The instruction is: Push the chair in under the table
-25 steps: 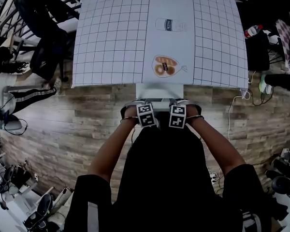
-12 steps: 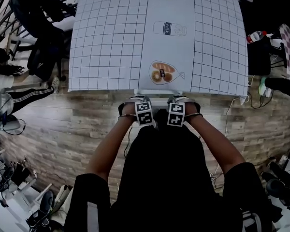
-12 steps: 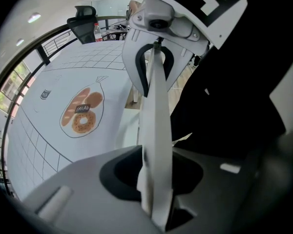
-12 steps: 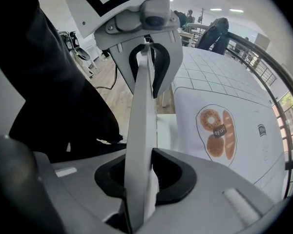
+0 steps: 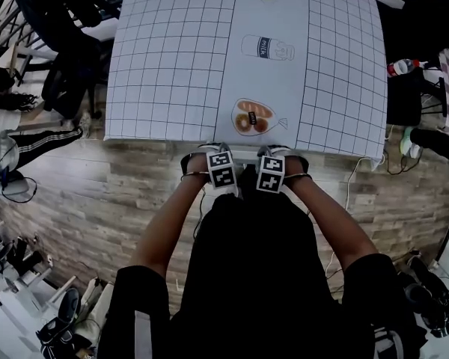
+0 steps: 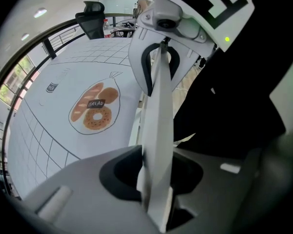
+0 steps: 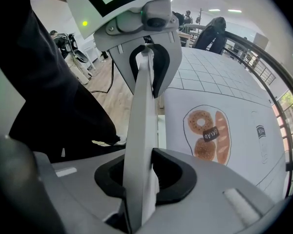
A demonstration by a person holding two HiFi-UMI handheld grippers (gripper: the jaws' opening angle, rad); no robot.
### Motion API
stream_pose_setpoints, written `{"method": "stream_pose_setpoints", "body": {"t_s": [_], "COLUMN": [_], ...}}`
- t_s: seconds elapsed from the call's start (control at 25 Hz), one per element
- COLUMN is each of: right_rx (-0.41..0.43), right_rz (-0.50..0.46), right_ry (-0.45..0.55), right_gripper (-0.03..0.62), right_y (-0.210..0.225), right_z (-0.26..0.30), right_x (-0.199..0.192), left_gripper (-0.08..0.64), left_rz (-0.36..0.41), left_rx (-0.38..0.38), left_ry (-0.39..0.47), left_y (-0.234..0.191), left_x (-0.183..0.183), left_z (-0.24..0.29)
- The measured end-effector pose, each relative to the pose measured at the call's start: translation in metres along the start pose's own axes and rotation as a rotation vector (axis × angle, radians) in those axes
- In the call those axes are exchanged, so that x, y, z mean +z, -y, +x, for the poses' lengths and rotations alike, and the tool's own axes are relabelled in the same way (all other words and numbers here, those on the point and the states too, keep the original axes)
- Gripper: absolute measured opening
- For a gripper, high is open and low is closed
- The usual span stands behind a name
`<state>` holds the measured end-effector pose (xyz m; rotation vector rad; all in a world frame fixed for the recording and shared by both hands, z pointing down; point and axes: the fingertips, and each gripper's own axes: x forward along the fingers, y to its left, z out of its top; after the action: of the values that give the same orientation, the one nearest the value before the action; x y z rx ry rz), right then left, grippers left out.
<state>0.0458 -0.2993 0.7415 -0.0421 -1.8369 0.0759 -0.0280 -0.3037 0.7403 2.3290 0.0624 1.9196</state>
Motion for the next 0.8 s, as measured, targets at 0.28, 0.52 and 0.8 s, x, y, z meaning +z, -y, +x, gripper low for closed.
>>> {"method": "stream_pose_setpoints", "body": {"t_s": [0.28,0.52,0.8], "right_rx": [-0.002,0.001,-0.033], "right_rz": [0.004,0.005,0.004], "right_ry": [0.008,0.008,0.011], "right_gripper": [0.087,0.092,0.093], "right_y": [0.018,0.025,0.026], "right_z": [-0.002,-0.002,-0.002], "right_x": [-0.002,-0.003,-0.003], "left_gripper": [0.106,0.107,0.109], "left_rz": [-0.023,-0.019,-0.021], "left_rx": [0.008,0.002,0.013], "left_ry": [0.005,0.004,0.012], "left_y": [-0.017,-0.024,-0.025], "left_x": [0.004,0.006,0.006], "left_z": [-0.002,-0.001,-0.001]}}
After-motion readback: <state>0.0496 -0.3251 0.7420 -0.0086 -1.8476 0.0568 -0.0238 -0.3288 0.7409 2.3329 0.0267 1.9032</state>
